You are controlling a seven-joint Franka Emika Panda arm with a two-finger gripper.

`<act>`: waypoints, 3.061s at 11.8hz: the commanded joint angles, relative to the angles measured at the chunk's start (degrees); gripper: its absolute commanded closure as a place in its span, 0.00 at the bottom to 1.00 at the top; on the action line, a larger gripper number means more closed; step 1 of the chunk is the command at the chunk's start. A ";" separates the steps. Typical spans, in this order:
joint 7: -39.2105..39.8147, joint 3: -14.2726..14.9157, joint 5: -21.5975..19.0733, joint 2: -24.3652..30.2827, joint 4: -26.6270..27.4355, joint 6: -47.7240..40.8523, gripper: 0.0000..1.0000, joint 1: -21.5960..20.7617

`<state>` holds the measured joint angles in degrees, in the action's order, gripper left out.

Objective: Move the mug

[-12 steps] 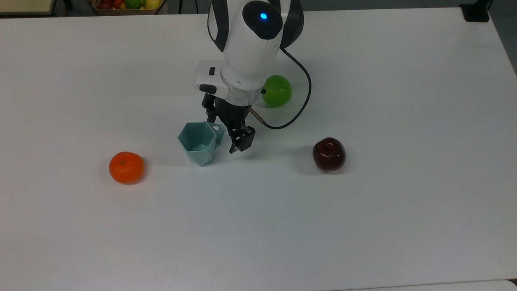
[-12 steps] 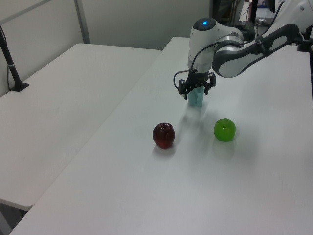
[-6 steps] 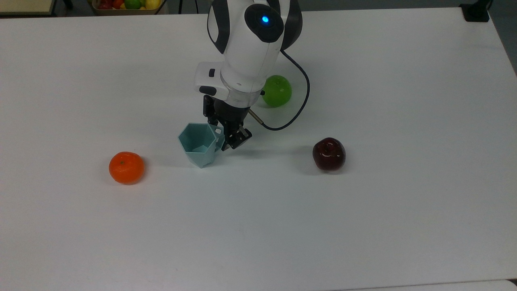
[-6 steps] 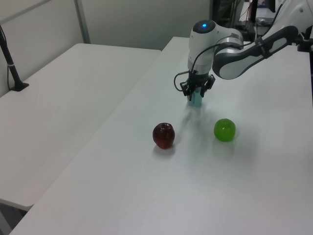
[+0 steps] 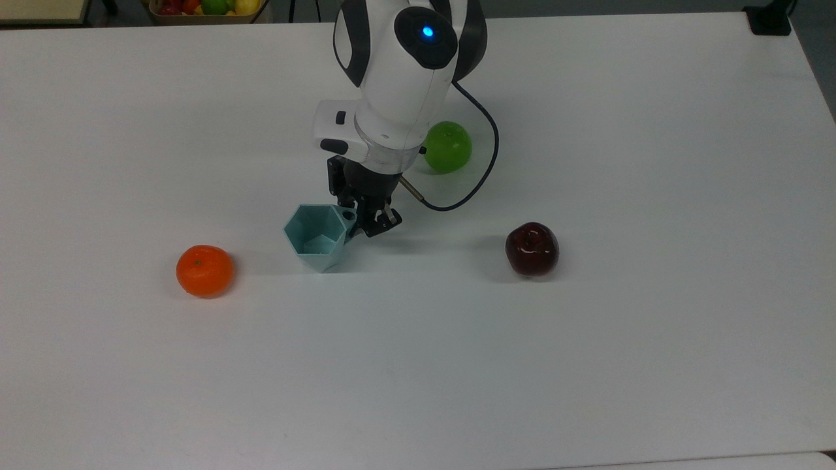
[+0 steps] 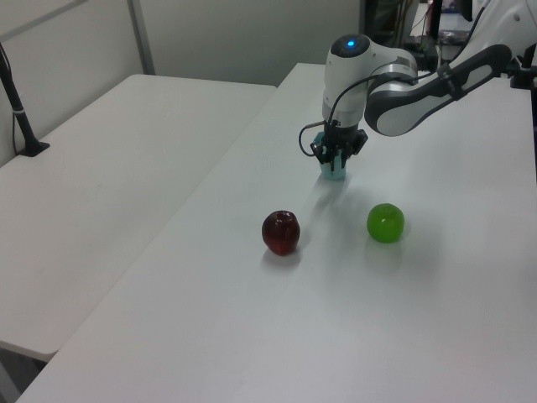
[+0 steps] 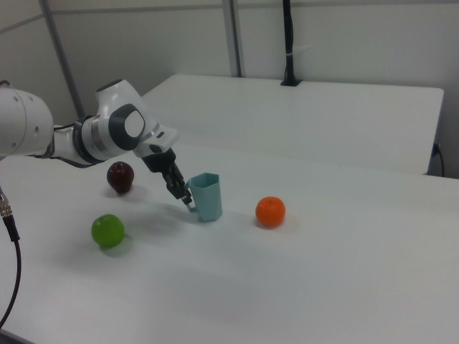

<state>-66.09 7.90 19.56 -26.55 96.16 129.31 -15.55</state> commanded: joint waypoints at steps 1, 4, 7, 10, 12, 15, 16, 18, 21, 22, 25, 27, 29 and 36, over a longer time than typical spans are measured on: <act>-0.80 0.36 1.27 0.54 0.87 1.47 0.93 -0.18; -0.45 0.36 1.27 1.94 0.96 1.29 0.97 0.08; 4.19 0.27 0.75 6.76 4.90 1.38 0.97 1.75; 12.80 -4.88 -0.05 13.96 13.23 5.40 0.97 8.31; 17.55 -10.78 -0.13 19.06 20.35 9.80 0.97 15.60; 25.10 -16.42 -1.53 22.41 25.64 10.61 0.97 23.00; 28.70 -17.21 -3.54 23.64 27.14 10.61 0.97 24.50; 35.73 -17.92 -7.50 26.28 30.13 10.52 0.97 26.35; 41.81 -17.83 -8.13 28.92 35.49 10.35 0.97 26.89; 44.26 -17.92 -8.13 29.62 36.89 10.09 0.97 27.41; 50.25 -17.83 -8.31 31.03 39.63 8.42 0.97 27.50; 53.94 -17.83 -8.31 31.21 39.81 6.14 0.96 27.68; 55.71 -17.83 -8.57 31.21 39.72 2.80 0.76 27.68; 56.77 -17.75 -8.57 31.21 39.37 0.68 0.00 27.59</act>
<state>-11.40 -9.11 12.50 3.52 135.06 131.31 11.19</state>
